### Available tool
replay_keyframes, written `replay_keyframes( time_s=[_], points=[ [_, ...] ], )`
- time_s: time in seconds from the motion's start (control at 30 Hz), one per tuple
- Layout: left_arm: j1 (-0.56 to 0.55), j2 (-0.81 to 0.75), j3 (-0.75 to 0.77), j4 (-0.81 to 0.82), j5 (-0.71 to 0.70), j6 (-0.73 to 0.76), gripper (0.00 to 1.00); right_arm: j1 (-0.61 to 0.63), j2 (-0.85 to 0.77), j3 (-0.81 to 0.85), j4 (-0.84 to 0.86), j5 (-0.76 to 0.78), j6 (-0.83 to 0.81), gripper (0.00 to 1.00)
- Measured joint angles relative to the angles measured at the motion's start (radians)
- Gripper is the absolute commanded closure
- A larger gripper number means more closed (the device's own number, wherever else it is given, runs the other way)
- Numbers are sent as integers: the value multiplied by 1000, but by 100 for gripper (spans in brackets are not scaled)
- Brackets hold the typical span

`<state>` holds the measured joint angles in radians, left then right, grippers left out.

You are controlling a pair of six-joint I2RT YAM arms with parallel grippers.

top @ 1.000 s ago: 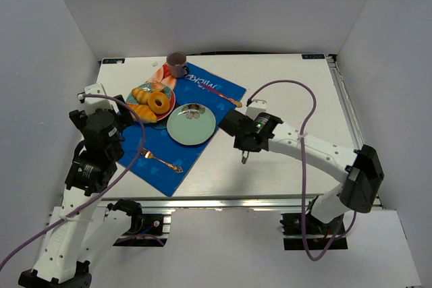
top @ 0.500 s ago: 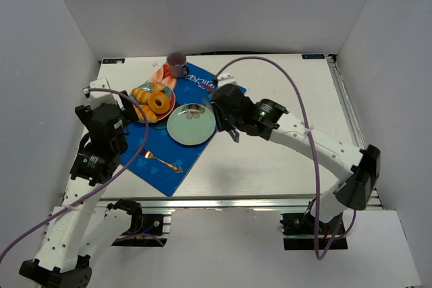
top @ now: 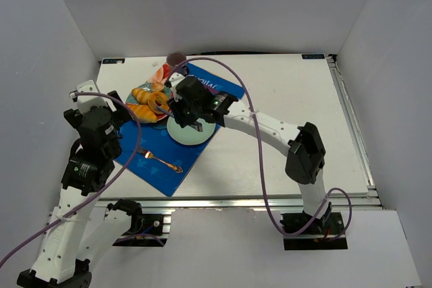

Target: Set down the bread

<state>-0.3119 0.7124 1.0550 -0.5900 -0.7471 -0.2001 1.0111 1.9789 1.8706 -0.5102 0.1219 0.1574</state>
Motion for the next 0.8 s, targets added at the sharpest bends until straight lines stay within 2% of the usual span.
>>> replay_keyframes(
  time_s=[0.23, 0.37, 0.8],
  points=[
    [0, -7, 1, -31, -10, -5, 2, 0, 78, 60, 40, -137, -61, 55],
    [0, -10, 1, -34, -13, -8, 2, 0, 96, 64, 47, -179, -92, 49],
    [0, -8, 1, -38, -13, -11, 2, -17, 122, 62, 88, -190, -114, 46]
  ],
)
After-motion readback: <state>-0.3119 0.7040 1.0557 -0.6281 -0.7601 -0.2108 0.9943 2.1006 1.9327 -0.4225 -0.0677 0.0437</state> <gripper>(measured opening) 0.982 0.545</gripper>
